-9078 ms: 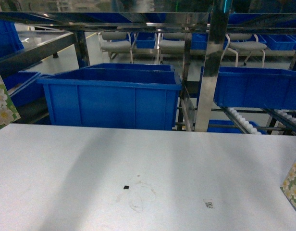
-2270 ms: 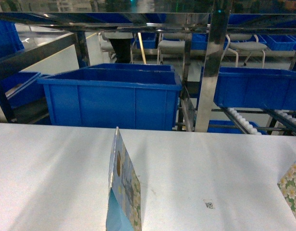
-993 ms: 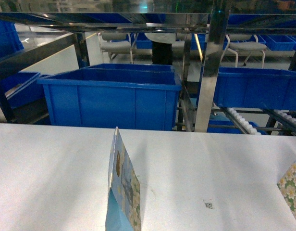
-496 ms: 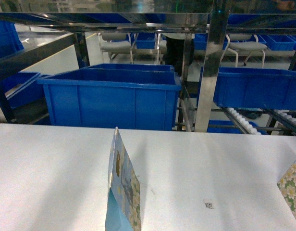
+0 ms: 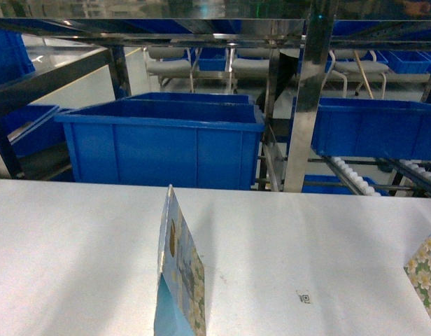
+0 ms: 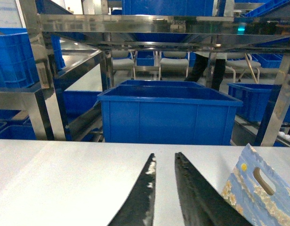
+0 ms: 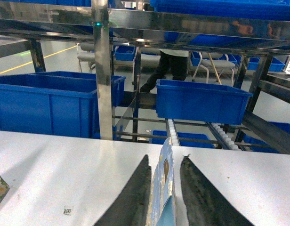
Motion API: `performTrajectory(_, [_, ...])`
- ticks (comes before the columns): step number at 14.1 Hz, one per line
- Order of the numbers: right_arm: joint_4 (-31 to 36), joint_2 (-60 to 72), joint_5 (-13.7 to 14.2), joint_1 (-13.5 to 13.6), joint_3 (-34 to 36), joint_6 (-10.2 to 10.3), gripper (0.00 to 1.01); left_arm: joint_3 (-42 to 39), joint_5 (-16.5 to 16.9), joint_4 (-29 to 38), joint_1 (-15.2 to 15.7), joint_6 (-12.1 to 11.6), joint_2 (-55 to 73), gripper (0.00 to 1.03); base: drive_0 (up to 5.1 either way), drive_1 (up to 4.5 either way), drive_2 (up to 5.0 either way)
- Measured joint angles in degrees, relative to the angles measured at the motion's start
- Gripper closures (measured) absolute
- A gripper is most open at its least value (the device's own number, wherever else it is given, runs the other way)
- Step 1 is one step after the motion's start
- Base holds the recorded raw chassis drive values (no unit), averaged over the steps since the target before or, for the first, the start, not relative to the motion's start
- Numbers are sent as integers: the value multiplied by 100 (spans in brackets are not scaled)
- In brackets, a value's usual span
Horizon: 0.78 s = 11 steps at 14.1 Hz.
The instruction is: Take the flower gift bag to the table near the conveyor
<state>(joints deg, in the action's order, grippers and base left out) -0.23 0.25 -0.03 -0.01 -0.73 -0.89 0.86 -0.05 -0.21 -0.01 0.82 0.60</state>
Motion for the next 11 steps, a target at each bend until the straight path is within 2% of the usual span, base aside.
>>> performTrajectory(3, [0, 0, 0, 0, 0, 0, 69, 0, 0, -2, 0, 0, 0, 78, 0, 0, 0])
performTrajectory(5, [0, 0, 0, 0, 0, 0, 58, 0, 0, 0, 0, 0, 0, 68, 0, 0, 0])
performTrajectory(11, [2, 0, 0, 0, 0, 0, 14, 0, 0, 0, 0, 0, 0, 24, 0, 0, 0])
